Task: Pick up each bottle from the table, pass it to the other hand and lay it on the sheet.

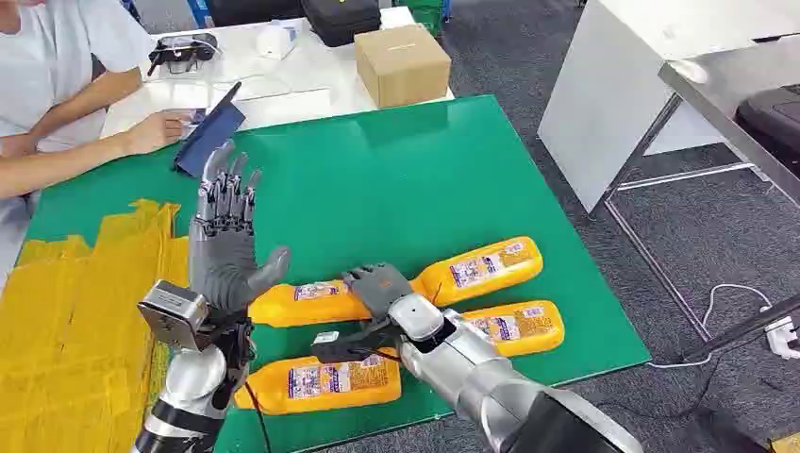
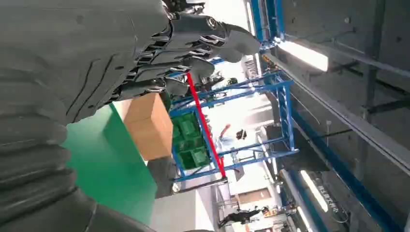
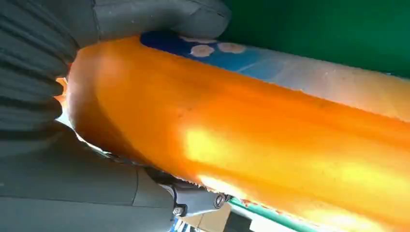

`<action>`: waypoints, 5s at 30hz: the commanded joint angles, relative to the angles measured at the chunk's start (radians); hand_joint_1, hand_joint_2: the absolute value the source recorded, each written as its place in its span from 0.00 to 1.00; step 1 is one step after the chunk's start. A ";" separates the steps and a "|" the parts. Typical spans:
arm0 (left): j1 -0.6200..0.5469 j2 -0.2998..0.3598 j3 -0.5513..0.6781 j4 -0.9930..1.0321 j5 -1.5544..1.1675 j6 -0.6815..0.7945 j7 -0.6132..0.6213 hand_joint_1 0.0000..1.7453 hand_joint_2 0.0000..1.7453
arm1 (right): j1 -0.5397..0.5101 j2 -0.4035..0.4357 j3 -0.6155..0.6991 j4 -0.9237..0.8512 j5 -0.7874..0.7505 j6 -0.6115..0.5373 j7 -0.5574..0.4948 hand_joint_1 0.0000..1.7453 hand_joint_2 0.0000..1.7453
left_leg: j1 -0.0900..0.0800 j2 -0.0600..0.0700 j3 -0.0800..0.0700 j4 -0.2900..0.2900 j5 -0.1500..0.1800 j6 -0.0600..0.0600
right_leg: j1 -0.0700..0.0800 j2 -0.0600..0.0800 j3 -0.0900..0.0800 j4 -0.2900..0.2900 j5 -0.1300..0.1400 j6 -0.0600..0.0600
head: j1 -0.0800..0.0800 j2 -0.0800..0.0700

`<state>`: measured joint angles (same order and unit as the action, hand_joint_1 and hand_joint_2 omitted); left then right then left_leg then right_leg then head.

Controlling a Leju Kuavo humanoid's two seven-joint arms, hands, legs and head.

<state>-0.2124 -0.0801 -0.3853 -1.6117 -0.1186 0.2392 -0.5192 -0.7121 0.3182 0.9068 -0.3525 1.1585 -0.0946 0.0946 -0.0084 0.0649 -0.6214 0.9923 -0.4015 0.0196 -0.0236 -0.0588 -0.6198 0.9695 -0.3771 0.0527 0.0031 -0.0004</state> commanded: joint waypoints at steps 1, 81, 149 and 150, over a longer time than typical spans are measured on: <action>-0.017 0.002 -0.021 0.028 -0.006 -0.006 0.003 0.00 1.00 | 0.006 -0.013 -0.018 0.071 0.004 0.013 0.002 0.88 1.00 | 0.003 -0.009 0.005 0.000 -0.002 -0.002 | 0.001 0.002 0.007 -0.001 -0.002 -0.003 | 0.000 0.000; -0.057 0.085 -0.188 0.030 0.117 -0.363 0.187 0.00 1.00 | 0.495 -0.152 -0.390 -0.831 -0.891 -0.078 -0.500 1.00 1.00 | 0.003 -0.005 0.000 0.000 -0.004 -0.002 | 0.001 0.005 0.001 -0.001 -0.002 -0.003 | 0.000 0.000; -0.035 0.060 -0.029 0.038 0.174 -0.239 0.181 1.00 1.00 | 0.522 -0.184 -0.218 -0.939 -0.636 -0.249 -0.435 0.14 1.00 | 0.003 -0.009 -0.003 0.001 -0.003 -0.002 | 0.002 0.000 0.000 0.000 -0.002 -0.003 | 0.000 0.000; -0.035 0.060 -0.029 0.038 0.174 -0.239 0.181 1.00 1.00 | 0.522 -0.184 -0.218 -0.939 -0.636 -0.249 -0.435 0.00 1.00 | 0.001 -0.007 -0.005 0.000 -0.001 -0.001 | 0.001 -0.001 -0.003 0.000 -0.001 -0.002 | 0.000 0.000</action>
<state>-0.1928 -0.0404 -0.4383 -1.5725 0.0854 -0.0351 -0.3349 -0.2099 0.1831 0.6817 -1.2371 0.5421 -0.3353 -0.3391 -0.0085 0.0628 -0.6285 0.9923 -0.4018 0.0196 -0.0235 -0.0610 -0.6261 0.9693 -0.3768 0.0529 0.0031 -0.0004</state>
